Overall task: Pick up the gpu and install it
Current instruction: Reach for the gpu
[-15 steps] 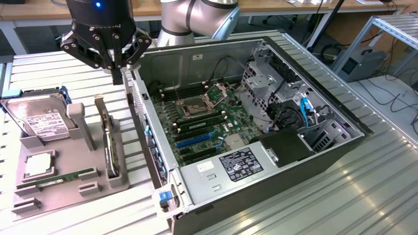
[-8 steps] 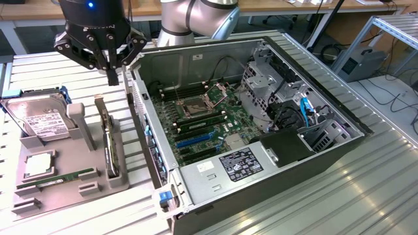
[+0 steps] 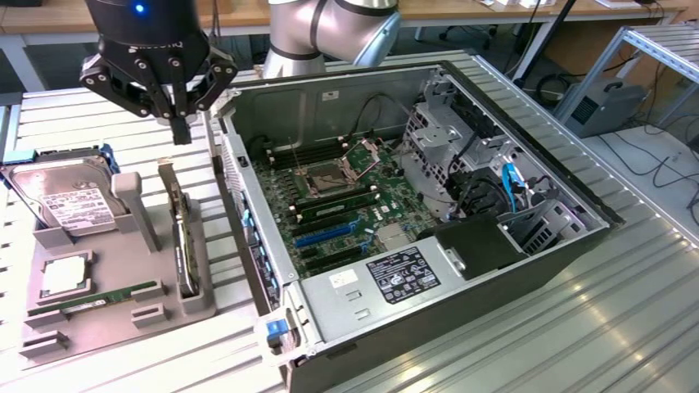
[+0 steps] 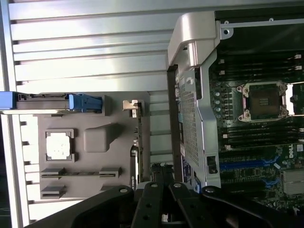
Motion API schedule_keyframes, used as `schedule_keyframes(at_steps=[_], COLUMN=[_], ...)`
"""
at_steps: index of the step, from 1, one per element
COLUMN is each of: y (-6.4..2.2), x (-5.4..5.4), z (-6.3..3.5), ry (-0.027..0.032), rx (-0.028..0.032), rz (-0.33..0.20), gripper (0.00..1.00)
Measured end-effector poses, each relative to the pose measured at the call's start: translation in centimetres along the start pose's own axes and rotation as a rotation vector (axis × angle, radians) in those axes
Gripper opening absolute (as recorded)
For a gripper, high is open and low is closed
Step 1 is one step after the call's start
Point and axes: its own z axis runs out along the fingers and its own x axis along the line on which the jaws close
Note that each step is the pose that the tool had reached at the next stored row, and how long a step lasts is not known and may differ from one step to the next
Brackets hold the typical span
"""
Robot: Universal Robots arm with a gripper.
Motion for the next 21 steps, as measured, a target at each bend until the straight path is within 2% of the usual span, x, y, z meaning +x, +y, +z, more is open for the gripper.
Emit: schedule_keyframes(at_steps=[21], y=[-0.13], x=[1.7], z=[-0.04], ry=[-0.0001], rx=[0.0003], rz=[0.000], gripper=[0.11])
